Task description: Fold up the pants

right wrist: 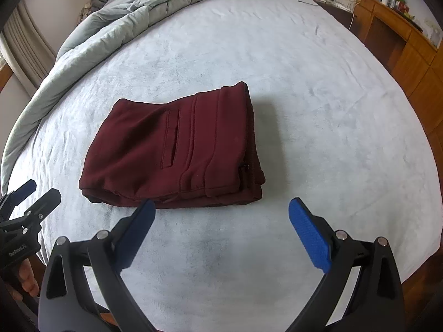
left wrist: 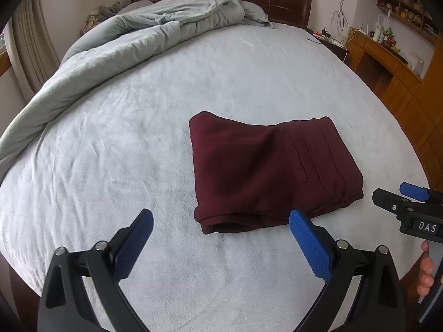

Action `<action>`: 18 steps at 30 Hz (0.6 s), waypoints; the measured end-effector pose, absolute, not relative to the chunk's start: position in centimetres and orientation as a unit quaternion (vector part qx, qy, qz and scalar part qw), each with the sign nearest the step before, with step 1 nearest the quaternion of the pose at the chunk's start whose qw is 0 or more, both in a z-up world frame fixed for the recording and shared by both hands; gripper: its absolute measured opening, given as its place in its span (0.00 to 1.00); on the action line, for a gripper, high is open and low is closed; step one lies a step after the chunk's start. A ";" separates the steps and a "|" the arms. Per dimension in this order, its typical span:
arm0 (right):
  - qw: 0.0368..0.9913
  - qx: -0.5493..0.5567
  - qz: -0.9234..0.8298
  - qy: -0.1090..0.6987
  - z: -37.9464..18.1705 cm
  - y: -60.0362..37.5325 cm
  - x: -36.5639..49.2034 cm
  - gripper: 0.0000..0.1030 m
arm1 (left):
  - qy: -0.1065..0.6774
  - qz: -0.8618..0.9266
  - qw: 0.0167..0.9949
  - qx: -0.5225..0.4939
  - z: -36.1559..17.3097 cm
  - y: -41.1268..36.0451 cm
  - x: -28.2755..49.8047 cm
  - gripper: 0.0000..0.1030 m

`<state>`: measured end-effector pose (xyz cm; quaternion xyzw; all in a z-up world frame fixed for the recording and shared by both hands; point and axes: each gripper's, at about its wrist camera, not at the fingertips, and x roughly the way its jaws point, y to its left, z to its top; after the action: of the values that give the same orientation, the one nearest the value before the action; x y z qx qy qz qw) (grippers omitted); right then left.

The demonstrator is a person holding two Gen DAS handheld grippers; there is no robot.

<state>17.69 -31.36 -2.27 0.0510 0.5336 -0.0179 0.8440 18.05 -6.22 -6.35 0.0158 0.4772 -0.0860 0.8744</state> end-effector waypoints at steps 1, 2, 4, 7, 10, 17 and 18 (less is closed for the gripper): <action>0.844 0.049 -0.019 0.534 -2.3 -31.3 17.7 0.94 | 0.478 -0.086 0.874 0.016 -6.4 -6.2 18.1 0.96; 0.844 0.050 -0.020 0.534 -2.3 -31.3 17.7 0.94 | 0.479 -0.085 0.874 0.017 -6.5 -6.2 18.1 0.96; 0.844 0.049 -0.020 0.534 -2.4 -31.4 17.7 0.94 | 0.479 -0.084 0.873 0.019 -6.6 -6.3 18.2 0.96; 0.842 0.052 -0.021 0.536 -2.5 -31.5 17.7 0.94 | 0.480 -0.085 0.873 0.018 -6.6 -6.2 18.2 0.96; 0.841 0.051 -0.021 0.538 -2.6 -31.6 17.8 0.94 | 0.478 -0.090 0.873 0.014 -6.7 -6.2 18.1 0.96; 0.838 0.056 -0.025 0.542 -2.8 -31.6 17.6 0.94 | 0.484 -0.091 0.870 0.021 -6.8 -6.5 18.0 0.96; 0.838 0.057 -0.025 0.542 -2.9 -31.6 17.5 0.94 | 0.487 -0.089 0.869 0.020 -6.8 -6.5 18.0 0.96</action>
<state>17.55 -31.65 -2.86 0.0565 0.5423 -0.0254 0.8379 18.04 -6.47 -6.77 0.0203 0.4868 -0.0889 0.8688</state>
